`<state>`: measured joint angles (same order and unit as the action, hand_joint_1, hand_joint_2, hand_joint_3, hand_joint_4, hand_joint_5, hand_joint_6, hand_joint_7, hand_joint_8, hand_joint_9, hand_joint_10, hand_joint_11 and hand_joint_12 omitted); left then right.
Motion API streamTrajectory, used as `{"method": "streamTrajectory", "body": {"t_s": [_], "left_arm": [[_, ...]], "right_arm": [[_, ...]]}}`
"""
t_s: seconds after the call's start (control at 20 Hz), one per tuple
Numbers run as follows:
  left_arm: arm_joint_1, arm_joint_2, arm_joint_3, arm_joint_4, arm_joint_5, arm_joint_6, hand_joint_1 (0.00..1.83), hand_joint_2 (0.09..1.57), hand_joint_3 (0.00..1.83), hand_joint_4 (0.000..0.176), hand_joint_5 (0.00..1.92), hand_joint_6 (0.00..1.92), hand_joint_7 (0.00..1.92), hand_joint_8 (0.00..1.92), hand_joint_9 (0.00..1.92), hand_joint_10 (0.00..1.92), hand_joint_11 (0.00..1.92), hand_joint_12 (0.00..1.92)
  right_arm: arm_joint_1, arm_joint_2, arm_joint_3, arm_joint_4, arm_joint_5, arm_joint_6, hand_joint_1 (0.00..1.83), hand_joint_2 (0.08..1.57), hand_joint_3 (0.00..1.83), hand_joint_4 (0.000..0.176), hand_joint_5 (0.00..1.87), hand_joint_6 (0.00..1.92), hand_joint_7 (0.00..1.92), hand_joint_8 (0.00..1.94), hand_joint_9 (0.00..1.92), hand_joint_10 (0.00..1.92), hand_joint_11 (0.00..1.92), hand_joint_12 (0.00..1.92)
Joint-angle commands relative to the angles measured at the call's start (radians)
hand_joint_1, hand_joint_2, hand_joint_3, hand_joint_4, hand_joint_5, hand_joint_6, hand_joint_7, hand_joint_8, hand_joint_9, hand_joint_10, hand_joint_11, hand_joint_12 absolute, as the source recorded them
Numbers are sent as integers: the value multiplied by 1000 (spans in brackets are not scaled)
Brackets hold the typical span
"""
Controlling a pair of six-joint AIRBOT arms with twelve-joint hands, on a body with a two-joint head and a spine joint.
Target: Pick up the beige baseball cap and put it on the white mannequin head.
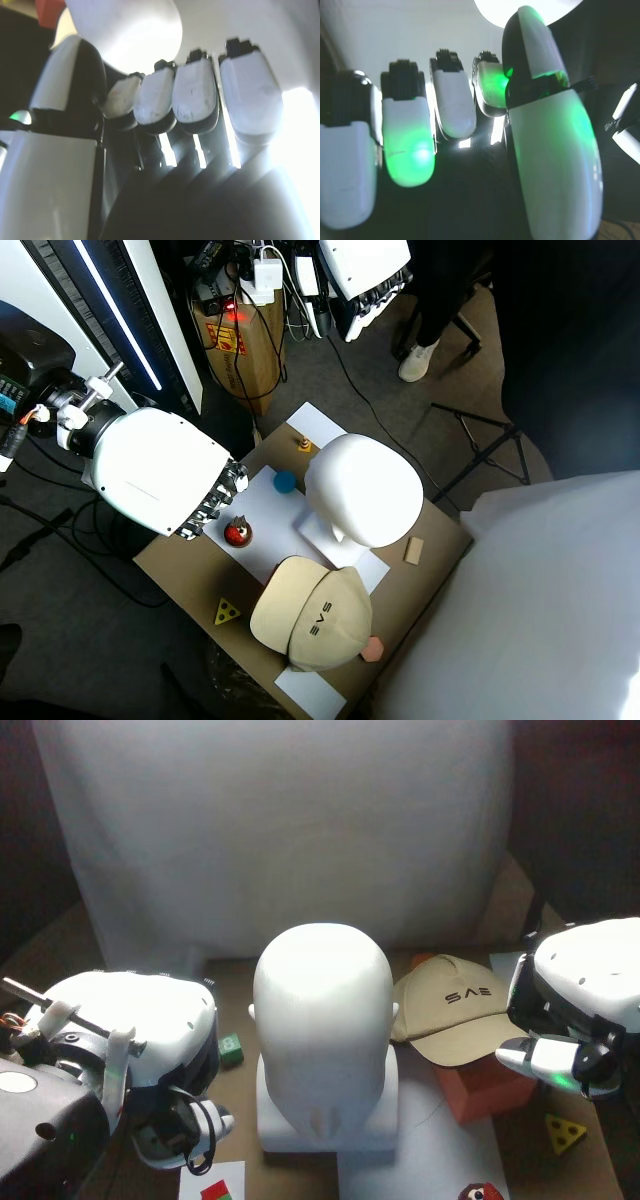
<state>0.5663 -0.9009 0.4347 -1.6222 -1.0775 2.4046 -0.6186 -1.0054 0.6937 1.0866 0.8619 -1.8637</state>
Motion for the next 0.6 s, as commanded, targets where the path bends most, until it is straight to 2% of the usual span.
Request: {"method": "streamTrajectory", "body": {"t_s": [0.0,0.1,0.15,0.3,0.4,0.45,0.55], "left_arm": [[-5,0,-2,76,-44,-4,0,1046,265,35,1,33,0,0,0,0,0,0],[-2,0,-2,82,-46,-5,0,1046,265,35,1,33,0,0,0,0,0,0],[2,0,-2,84,-50,-8,0,1100,143,39,0,6,0,0,0,0,0,0],[20,-1,-6,88,-64,-26,0,1139,55,42,0,0,0,0,0,0,0,0],[52,-8,-3,134,-86,-74,0,1140,52,42,0,0,0,0,0,0,0,0],[119,-27,7,202,-135,-166,0,1140,51,41,0,0,0,0,0,0,0,0],[173,-51,14,260,-192,-248,0,1141,51,40,0,0,0,0,0,0,0,0]], "right_arm": [[3,2,-2,-56,69,2,0,1008,113,123,161,45,207,30,216,70,172,599],[-1,1,-3,-64,70,2,0,1008,113,123,161,45,207,30,216,70,172,599],[-3,0,-4,-73,74,2,0,1041,36,127,164,13,204,8,225,23,166,584],[-8,-3,-9,-88,79,2,0,1038,8,124,163,3,213,6,230,10,162,579],[-14,-7,-6,-90,87,-3,0,1033,4,118,165,3,217,6,236,10,166,583],[-28,-19,35,-100,50,-6,0,1031,3,117,165,3,217,5,237,10,166,584],[-37,-27,78,-137,-3,19,0,1029,2,116,164,3,219,6,237,10,166,585]]}}
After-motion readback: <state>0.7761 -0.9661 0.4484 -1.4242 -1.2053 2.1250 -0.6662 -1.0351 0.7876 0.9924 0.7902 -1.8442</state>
